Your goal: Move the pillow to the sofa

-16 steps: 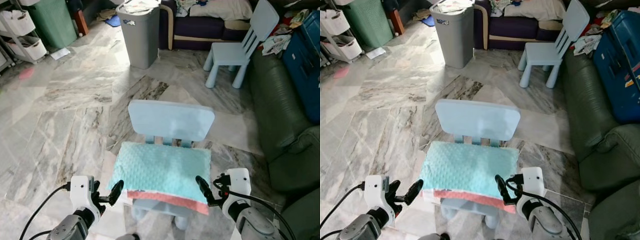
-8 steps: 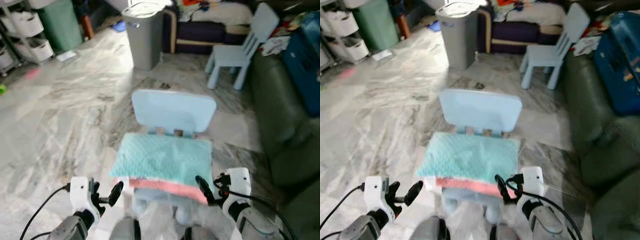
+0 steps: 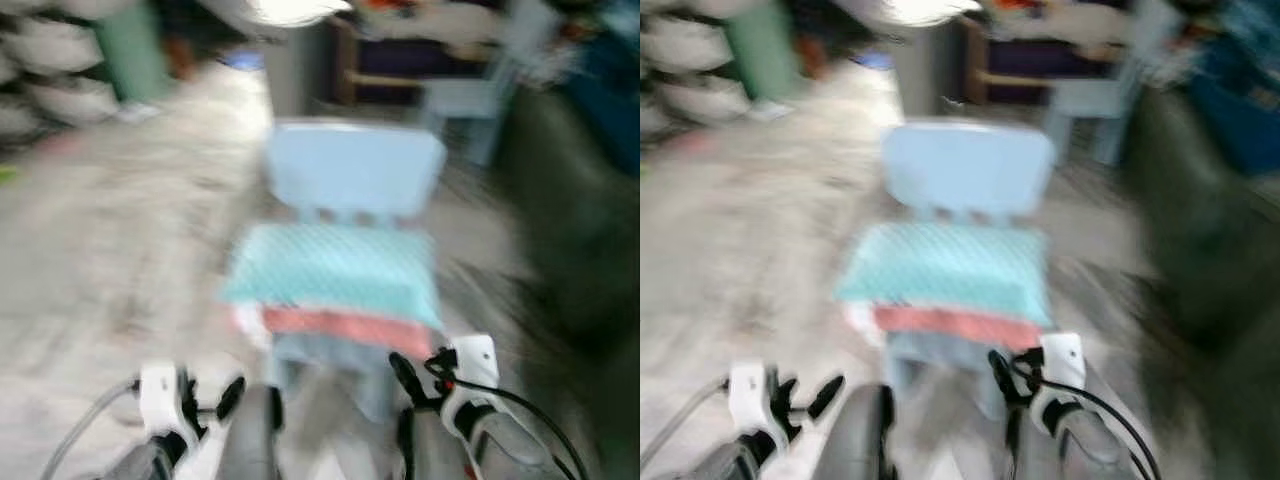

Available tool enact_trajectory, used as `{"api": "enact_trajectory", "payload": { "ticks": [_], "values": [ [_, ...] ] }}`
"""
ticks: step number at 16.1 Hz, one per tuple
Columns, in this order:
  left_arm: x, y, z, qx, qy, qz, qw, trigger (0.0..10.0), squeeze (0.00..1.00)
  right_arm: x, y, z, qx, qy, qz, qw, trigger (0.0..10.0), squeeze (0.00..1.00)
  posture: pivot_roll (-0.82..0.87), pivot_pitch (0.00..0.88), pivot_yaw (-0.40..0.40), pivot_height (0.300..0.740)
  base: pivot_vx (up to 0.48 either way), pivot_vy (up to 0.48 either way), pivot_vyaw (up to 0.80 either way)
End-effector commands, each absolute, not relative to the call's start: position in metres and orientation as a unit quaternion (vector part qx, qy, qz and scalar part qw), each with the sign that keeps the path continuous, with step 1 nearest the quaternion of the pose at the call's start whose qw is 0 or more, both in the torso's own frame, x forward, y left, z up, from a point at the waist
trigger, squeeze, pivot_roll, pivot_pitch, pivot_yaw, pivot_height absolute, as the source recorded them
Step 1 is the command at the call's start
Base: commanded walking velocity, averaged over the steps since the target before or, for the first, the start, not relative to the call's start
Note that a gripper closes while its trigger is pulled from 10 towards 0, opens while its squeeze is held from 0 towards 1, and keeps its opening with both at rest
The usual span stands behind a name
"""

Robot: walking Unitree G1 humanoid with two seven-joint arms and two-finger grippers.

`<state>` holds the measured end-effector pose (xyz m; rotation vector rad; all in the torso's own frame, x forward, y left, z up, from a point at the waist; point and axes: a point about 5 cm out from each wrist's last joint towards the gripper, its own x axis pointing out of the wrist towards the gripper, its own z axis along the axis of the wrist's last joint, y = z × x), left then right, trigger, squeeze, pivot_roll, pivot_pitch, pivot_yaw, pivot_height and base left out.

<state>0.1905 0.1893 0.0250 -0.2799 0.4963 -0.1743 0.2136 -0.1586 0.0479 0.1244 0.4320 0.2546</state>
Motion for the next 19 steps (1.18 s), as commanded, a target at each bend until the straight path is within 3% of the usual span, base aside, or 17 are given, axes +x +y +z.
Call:
{"api": "enact_trajectory", "payload": {
  "ticks": [1,7,19],
  "values": [
    [0.1942,0.1871,0.0303,-0.133,0.233,-0.089,0.959,10.0,0.00,0.2119,-0.1630,0.0488,0.059,0.213,0.120,0.968,10.0,0.00,0.04,0.131,0.042,0.585,0.000,0.000,0.00],
    [0.1944,0.1866,0.0292,-0.128,0.234,-0.093,0.959,10.0,0.00,0.2121,-0.1622,0.0475,0.059,0.214,0.124,0.967,10.0,0.00,0.04,0.122,0.045,0.568,0.000,0.000,0.00],
    [0.1934,0.1863,0.0296,-0.122,0.234,-0.090,0.960,10.0,0.00,0.2113,-0.1612,0.0485,0.061,0.212,0.131,0.967,10.0,0.00,0.04,0.126,0.042,0.432,0.000,0.000,0.00]
  ]
}}
